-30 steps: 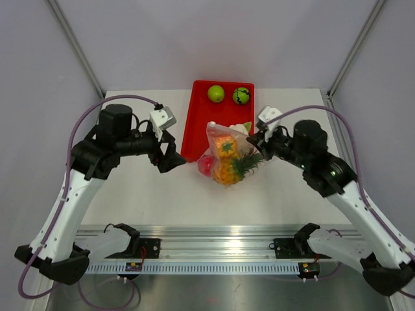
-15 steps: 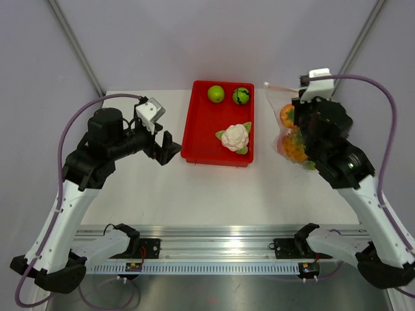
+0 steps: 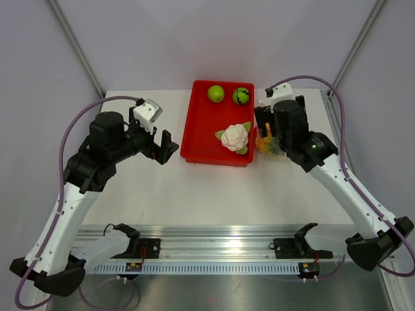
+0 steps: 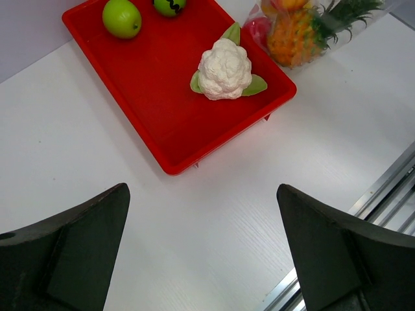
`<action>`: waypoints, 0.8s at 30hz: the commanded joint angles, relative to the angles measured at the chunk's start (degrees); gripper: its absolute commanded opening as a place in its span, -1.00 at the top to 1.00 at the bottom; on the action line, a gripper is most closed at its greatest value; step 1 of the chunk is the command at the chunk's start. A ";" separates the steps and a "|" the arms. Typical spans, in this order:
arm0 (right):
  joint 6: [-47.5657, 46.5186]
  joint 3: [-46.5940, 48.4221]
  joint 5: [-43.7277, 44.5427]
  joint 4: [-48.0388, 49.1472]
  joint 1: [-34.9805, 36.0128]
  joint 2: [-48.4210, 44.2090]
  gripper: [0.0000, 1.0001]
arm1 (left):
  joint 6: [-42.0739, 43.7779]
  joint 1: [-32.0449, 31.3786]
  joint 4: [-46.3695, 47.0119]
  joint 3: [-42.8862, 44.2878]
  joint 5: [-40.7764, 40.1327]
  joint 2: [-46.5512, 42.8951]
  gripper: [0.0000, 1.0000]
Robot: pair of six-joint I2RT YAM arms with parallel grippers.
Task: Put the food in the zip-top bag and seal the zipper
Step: Place the zipper food storage bag at the center of the board, then reset both arms
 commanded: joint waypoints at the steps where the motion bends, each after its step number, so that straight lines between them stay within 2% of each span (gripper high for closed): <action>1: 4.49 1.58 4.04 -1.48 -1.33 -0.81 -0.99 | -1.41 -0.01 3.62 0.25 -2.32 -0.51 -0.98; 2: 5.72 2.11 5.63 -1.92 -2.11 -0.55 -0.99 | -1.58 -0.01 3.71 0.34 -2.32 -0.42 -0.98; 3: 10.34 2.98 11.65 -2.71 -3.95 -0.37 -0.99 | -2.02 -0.01 3.45 0.51 -2.24 -0.24 -0.98; 5: 13.10 3.17 12.85 -3.15 -6.42 -0.72 -0.99 | -2.64 -0.01 3.18 0.60 -2.50 -0.07 -0.98; 11: 25.23 3.34 6.45 -5.87 -18.45 -3.45 -0.99 | -2.99 -0.01 2.13 0.34 -4.78 -0.68 -0.98; 15: 29.98 3.34 -6.79 -9.12 -26.37 -0.74 -0.99 | -3.34 -0.01 2.04 -0.10 -5.66 -1.47 -0.98; 17: 31.47 3.61 -9.29 -10.70 -28.39 0.85 -0.98 | -4.04 -0.01 2.56 -0.45 -6.98 -1.82 -0.98; 20: 35.61 4.22 -7.01 -14.40 -28.40 3.14 -0.99 | -4.49 -0.01 2.39 -0.63 -8.47 -2.17 -0.98; 24: 36.23 3.35 -8.41 -13.97 -28.40 4.11 -0.99 | -4.49 -0.01 2.91 -1.77 -8.83 -2.88 -0.98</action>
